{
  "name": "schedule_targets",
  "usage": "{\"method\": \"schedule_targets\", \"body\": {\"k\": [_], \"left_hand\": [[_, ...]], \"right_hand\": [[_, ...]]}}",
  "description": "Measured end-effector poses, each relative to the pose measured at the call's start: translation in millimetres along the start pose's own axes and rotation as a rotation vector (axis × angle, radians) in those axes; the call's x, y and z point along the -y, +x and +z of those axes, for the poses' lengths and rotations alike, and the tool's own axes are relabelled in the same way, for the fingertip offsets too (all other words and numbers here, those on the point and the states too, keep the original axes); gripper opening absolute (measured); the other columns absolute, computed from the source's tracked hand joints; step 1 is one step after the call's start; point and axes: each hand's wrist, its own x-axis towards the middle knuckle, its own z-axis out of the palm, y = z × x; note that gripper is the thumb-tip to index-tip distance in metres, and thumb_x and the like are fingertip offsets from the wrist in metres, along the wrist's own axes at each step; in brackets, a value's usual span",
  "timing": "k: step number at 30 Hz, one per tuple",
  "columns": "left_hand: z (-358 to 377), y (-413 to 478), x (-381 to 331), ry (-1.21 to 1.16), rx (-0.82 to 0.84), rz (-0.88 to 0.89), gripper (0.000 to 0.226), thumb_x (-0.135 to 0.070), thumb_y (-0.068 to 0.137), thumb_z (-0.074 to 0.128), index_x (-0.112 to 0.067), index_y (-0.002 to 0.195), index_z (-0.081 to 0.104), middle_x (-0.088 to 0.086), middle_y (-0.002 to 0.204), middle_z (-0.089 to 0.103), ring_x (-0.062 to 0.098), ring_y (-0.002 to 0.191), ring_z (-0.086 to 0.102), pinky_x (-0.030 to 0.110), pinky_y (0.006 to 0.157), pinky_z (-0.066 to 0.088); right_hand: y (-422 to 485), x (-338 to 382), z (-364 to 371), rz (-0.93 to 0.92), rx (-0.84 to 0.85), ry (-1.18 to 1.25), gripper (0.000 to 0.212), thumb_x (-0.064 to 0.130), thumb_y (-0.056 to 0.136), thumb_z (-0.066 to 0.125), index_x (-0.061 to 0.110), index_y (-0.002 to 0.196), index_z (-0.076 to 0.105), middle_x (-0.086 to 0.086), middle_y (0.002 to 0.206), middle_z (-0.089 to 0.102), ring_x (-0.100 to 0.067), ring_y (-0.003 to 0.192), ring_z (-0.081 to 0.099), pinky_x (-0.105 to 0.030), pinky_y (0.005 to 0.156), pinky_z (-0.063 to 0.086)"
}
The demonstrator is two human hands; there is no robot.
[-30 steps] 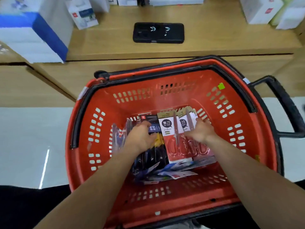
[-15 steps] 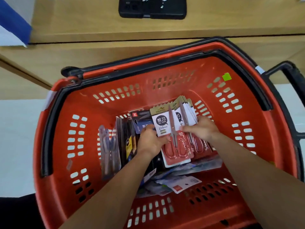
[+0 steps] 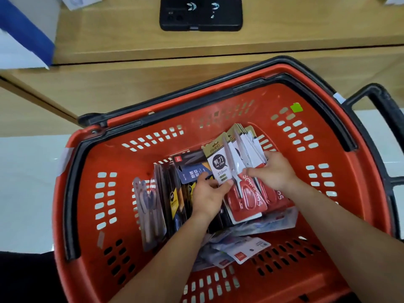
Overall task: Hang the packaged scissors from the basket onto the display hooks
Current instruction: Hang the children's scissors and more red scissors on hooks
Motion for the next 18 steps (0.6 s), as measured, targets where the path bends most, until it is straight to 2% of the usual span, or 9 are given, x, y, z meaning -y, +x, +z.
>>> {"method": "schedule_targets", "body": {"k": [1,2,4,5,8,10,13,16,18], "left_hand": [[-1.4,-0.6,-1.3,-0.007,0.021,-0.025,0.065,-0.036,0.086,0.084,-0.016,0.138,0.050,-0.009,0.103,0.064,0.014,0.099,0.065,0.028,0.089,0.053],[-2.2,-2.2,-2.8,0.010,0.028,-0.030,0.055,-0.041,0.083,0.085,-0.020,0.124,0.055,-0.007,0.107,0.065,0.015,0.102,0.067,0.027,0.089,0.053],[-2.8,-2.9,-2.6,0.022,0.019,-0.024,0.052,-0.052,0.072,0.088,-0.027,0.107,0.060,-0.001,0.117,0.067,0.019,0.111,0.068,0.033,0.093,0.056],[-3.1,-4.2,-5.1,-0.007,0.016,-0.029,0.050,-0.048,0.072,0.090,-0.027,0.105,0.060,0.000,0.117,0.068,0.017,0.108,0.069,0.032,0.090,0.057],[-8.4,-12.9,-19.8,-0.166,0.036,-0.022,0.052,-0.016,0.083,0.087,-0.013,0.119,0.049,0.006,0.113,0.070,0.013,0.095,0.072,0.025,0.076,0.059],[-17.5,-22.8,-32.3,-0.178,0.039,0.008,0.058,-0.012,0.083,0.087,-0.011,0.123,0.046,0.003,0.108,0.071,0.009,0.090,0.072,0.020,0.073,0.058],[-38.1,-41.9,-51.5,-0.174,0.065,0.051,0.058,-0.006,0.084,0.084,-0.010,0.126,0.045,-0.003,0.097,0.072,0.001,0.073,0.073,0.013,0.060,0.055],[-58.7,-65.9,-69.8,-0.226,0.112,0.099,0.052,0.001,0.087,0.079,-0.009,0.128,0.047,0.001,0.095,0.079,0.010,0.079,0.078,0.020,0.062,0.059],[-71.1,-84.1,-82.9,-0.277,0.151,0.113,0.045,0.001,0.090,0.074,-0.009,0.129,0.053,0.005,0.101,0.080,0.022,0.089,0.079,0.033,0.069,0.063]], "right_hand": [[-2.9,3.7,-1.5,-0.019,0.002,-0.007,0.028,0.019,0.075,0.090,0.029,0.096,0.073,0.010,0.093,0.078,-0.011,0.085,0.075,-0.037,0.085,0.061],[-6.0,7.6,-2.4,-0.036,0.007,-0.017,0.028,0.019,0.075,0.090,0.027,0.097,0.074,0.011,0.092,0.077,-0.011,0.084,0.075,-0.036,0.083,0.061],[-12.3,15.4,-3.9,-0.057,0.017,-0.037,0.029,0.019,0.075,0.089,0.023,0.100,0.076,0.011,0.090,0.077,-0.010,0.081,0.074,-0.035,0.080,0.061],[-14.8,19.1,-5.9,-0.062,0.019,-0.028,0.029,0.019,0.075,0.088,0.023,0.100,0.076,0.010,0.090,0.078,-0.010,0.081,0.075,-0.035,0.079,0.061],[-23.9,24.5,-16.3,-0.042,0.029,0.125,0.025,0.013,0.078,0.088,0.025,0.095,0.074,0.008,0.087,0.079,-0.011,0.079,0.076,-0.028,0.072,0.059],[-35.1,29.0,-23.9,-0.025,0.072,0.236,0.025,0.008,0.080,0.086,0.024,0.095,0.072,0.006,0.086,0.079,-0.009,0.076,0.076,-0.021,0.066,0.056],[-56.1,36.5,-25.8,0.005,0.137,0.378,0.030,0.008,0.079,0.087,0.019,0.103,0.072,-0.003,0.095,0.080,-0.016,0.084,0.078,-0.030,0.076,0.062],[-80.1,43.5,-24.6,0.023,0.192,0.516,0.035,0.012,0.078,0.087,0.017,0.109,0.072,-0.006,0.098,0.080,-0.024,0.091,0.078,-0.042,0.088,0.060],[-97.0,49.2,-25.4,0.025,0.226,0.615,0.036,0.015,0.080,0.084,0.014,0.114,0.071,-0.009,0.099,0.080,-0.027,0.091,0.078,-0.044,0.088,0.060]]}}
